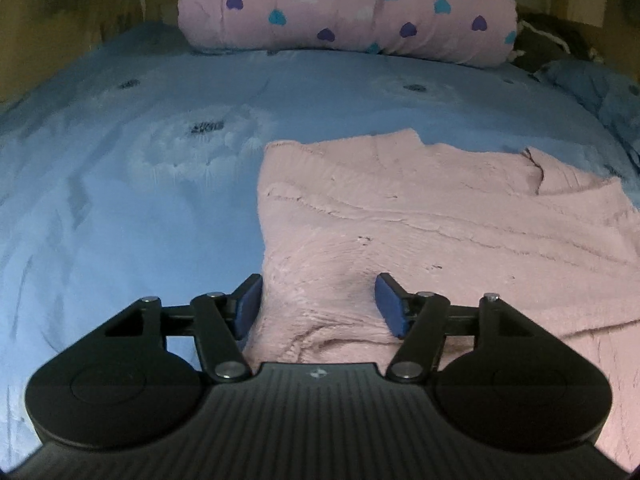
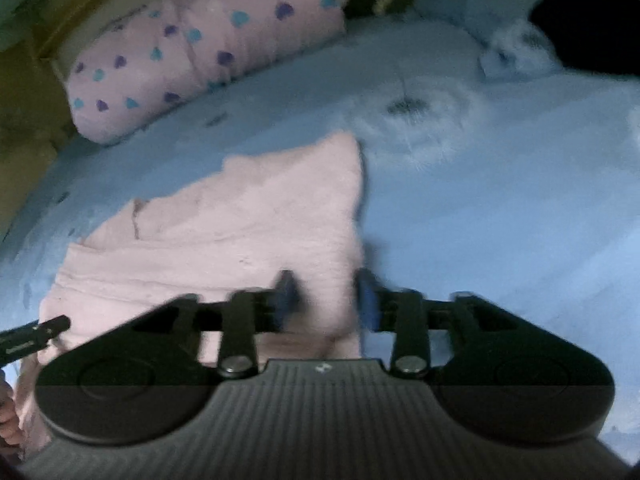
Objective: Fold small clothes
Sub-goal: 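Open the right tool and withdraw both tools from the cardigan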
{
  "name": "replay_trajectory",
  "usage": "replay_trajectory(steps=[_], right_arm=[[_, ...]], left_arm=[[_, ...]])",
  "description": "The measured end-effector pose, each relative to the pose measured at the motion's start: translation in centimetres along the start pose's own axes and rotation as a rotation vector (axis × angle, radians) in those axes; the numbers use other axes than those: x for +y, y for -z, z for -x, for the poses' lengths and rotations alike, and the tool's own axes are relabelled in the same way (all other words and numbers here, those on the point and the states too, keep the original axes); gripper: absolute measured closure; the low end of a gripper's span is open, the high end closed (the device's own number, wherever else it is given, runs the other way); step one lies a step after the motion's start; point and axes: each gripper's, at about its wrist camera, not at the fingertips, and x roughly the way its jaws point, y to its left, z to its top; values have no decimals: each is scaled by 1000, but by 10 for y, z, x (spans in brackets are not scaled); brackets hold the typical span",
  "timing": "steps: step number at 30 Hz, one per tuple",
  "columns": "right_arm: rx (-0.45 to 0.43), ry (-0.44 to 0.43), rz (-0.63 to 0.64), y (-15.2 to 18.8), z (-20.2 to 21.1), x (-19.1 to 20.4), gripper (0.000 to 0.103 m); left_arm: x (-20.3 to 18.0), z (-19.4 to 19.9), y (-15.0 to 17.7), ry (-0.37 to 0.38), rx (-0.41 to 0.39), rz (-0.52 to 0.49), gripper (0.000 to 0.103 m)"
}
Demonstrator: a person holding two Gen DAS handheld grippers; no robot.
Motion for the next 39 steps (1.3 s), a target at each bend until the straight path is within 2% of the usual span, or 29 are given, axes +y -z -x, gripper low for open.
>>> replay_trajectory(steps=[2, 6, 13, 18, 20, 26, 32, 39], right_arm=[[-4, -14, -23, 3, -2, -4, 56], [-26, 12, 31, 9, 2, 6, 55], [-65, 42, 104, 15, 35, 19, 55], [-69, -42, 100, 21, 69, 27, 52], [-66, -89, 107, 28, 86, 31, 51], [-43, -152, 156, 56, 129, 48, 51], [-28, -178, 224, 90, 164, 62, 50], [-17, -166, 320, 121, 191, 70, 50]], left_arm=[[1, 0, 1, -12, -5, 2, 29], [1, 11, 2, -17, -8, 2, 28], [0, 55, 2, -2, 24, 1, 27], [-3, 96, 12, -23, 22, -12, 26], [-3, 113, 17, -9, 18, -19, 25], [-4, 164, 43, 19, 2, -31, 22], [-7, 198, 69, 40, 21, -68, 21], [-7, 227, 99, 37, 47, -162, 20]])
